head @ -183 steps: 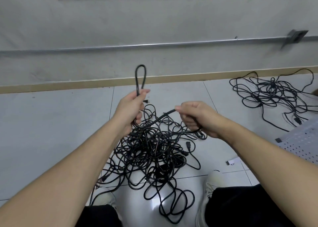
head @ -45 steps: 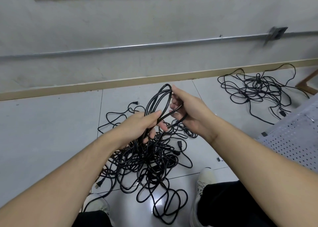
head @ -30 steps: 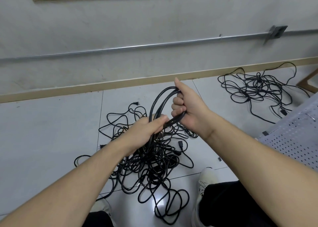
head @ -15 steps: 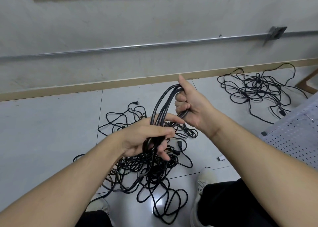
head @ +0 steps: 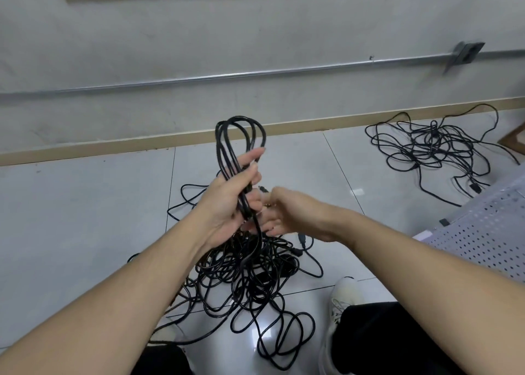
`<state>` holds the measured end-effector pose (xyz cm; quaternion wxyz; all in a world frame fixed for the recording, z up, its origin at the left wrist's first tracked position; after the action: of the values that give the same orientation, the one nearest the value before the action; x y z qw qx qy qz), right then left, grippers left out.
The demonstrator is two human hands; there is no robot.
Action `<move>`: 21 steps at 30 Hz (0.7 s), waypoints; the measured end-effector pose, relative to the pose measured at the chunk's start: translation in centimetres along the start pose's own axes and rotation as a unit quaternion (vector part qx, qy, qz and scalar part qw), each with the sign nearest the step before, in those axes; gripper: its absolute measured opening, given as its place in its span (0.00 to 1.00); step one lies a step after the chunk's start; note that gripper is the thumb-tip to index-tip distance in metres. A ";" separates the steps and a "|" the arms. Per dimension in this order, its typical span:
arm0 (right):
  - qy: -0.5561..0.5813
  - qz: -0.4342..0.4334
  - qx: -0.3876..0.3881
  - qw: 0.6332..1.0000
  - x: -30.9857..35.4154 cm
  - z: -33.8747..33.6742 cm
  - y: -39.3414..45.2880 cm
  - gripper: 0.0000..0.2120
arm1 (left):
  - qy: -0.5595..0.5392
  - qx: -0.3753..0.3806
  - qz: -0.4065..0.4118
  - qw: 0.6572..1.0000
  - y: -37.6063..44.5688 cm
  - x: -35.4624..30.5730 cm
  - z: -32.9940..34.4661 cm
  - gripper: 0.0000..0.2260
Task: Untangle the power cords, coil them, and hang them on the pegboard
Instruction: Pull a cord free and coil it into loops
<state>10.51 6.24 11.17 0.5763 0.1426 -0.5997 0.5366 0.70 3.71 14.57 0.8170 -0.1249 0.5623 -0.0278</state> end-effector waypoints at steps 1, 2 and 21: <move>-0.047 0.008 0.029 0.998 -0.4 0.9 -0.2 0.15 | -0.011 -0.012 0.003 1.000 0.1 -0.1 -0.4 0.13; -0.079 0.007 0.044 0.996 -0.7 1.5 -0.3 0.11 | -0.009 -0.023 0.006 1.000 0.2 -0.2 -0.7 0.13; -0.355 -0.012 -0.122 0.927 3.5 -2.0 -2.3 0.23 | 0.463 -0.268 0.085 0.840 0.1 -2.9 -5.5 0.10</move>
<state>12.36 8.55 14.77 0.3451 0.2598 -0.8239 0.3669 -5.48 3.36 15.34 0.3950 -0.2632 0.8692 0.1387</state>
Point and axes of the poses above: each hand's wrist, its own y-axis towards the middle knuckle, its own z-axis out of the palm, x = y × z, the point moved 7 cm from there along y, towards the middle knuckle, and after that the axes turned 14 degrees about y, right-handed, at the moved point
